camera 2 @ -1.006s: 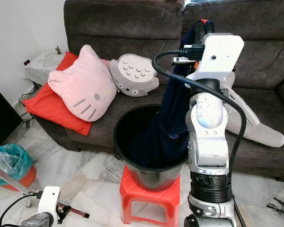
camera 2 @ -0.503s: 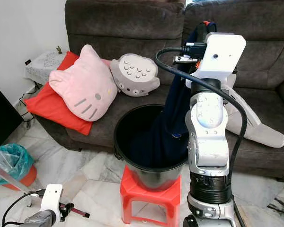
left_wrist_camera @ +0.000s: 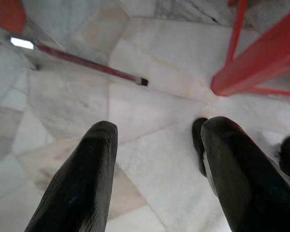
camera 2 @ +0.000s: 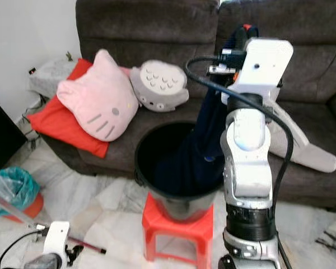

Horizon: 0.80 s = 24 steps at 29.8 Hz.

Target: Hang hanger

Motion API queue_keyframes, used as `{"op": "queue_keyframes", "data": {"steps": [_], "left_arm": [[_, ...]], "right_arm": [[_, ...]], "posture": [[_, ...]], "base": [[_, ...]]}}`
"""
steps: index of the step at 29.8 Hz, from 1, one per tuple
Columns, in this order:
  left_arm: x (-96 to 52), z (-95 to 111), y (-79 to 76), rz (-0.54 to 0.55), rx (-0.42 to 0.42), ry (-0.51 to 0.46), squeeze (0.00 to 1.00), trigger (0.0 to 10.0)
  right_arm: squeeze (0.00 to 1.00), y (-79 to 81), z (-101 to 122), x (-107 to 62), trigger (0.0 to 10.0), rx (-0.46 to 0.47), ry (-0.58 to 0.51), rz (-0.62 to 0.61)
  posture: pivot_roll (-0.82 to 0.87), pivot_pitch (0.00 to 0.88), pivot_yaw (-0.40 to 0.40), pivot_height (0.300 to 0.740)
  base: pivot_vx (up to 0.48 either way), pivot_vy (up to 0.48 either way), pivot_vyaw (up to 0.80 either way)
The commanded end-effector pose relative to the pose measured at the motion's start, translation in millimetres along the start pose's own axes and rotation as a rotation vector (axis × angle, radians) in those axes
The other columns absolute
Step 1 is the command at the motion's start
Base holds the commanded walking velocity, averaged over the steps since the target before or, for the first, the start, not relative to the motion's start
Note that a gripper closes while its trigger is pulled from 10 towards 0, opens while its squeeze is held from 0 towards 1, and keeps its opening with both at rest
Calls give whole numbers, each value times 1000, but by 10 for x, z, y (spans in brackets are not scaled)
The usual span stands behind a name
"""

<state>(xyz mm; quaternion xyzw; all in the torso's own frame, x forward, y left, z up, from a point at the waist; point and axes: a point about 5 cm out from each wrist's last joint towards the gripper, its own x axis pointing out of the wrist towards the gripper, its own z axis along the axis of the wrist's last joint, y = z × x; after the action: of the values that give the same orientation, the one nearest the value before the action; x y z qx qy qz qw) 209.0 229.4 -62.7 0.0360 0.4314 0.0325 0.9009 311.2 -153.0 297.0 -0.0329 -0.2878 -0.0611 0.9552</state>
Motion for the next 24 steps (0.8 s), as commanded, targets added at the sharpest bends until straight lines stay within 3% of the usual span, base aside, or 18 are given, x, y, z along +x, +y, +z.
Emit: {"op": "queue_keyframes", "data": {"steps": [1,21,24], "left_arm": [[-16,-92,12,14,1,22,0,10000],[-54,-212,97,29,3,42,0,10000],[-51,-204,92,32,9,42,0,10000]], "right_arm": [[0,13,62,0,10000,6,-22,0],[0,-37,64,14,10000,-11,-28,-19],[0,-56,64,17,10000,-16,-29,-25]], "posture": [[-80,0,87,740],[-81,0,90,740],[-81,0,90,740]], "base": [[-292,0,0],[-291,0,0],[0,0,0]]}}
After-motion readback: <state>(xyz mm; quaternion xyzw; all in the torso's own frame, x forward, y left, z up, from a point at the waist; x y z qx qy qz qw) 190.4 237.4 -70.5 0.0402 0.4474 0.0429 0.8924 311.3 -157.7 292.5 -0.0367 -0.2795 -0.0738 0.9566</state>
